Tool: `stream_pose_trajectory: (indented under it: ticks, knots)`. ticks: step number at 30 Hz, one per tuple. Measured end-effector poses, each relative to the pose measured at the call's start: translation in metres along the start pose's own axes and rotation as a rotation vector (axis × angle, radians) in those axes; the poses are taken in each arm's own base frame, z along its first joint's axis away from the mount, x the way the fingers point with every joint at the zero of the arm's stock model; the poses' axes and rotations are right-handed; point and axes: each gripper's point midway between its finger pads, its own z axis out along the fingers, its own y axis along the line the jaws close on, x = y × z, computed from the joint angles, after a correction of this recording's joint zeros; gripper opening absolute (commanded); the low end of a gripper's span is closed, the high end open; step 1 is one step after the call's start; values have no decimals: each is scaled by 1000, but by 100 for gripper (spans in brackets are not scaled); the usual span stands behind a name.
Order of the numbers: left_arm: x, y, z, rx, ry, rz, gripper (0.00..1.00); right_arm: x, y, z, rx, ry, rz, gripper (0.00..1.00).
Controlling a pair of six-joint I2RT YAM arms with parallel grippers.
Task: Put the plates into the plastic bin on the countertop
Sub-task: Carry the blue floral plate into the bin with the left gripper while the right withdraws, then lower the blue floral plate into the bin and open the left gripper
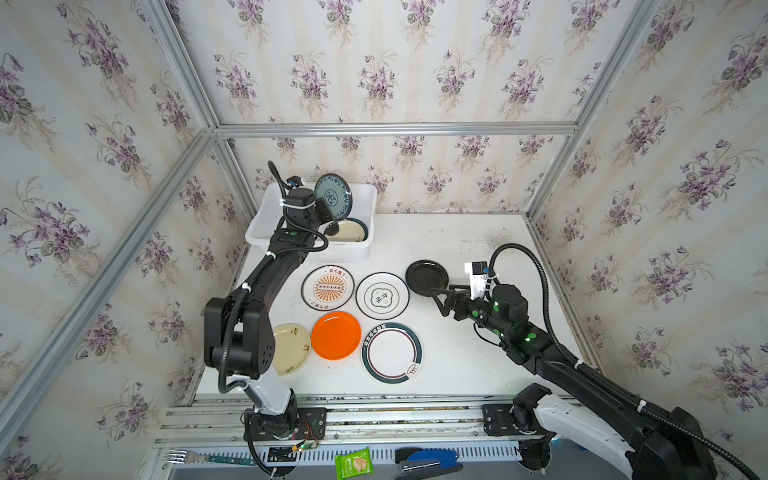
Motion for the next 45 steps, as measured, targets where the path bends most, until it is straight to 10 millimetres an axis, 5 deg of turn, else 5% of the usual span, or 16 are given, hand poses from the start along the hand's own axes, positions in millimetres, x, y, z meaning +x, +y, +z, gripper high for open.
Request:
stream_pose_trajectory:
  ticks: [7, 20, 33, 45]
  knots:
    - [39, 10, 41, -39, 176, 20, 2, 6, -8, -1, 34, 16, -18, 92]
    - [83, 21, 79, -59, 372, 62, 2, 17, -19, -1, 75, 42, -17, 92]
    - [124, 29, 94, -52, 518, 63, 9, 22, -25, 1, 104, 56, -13, 92]
    - [132, 41, 107, -82, 557, 87, 13, 30, -33, 2, 135, 87, -5, 92]
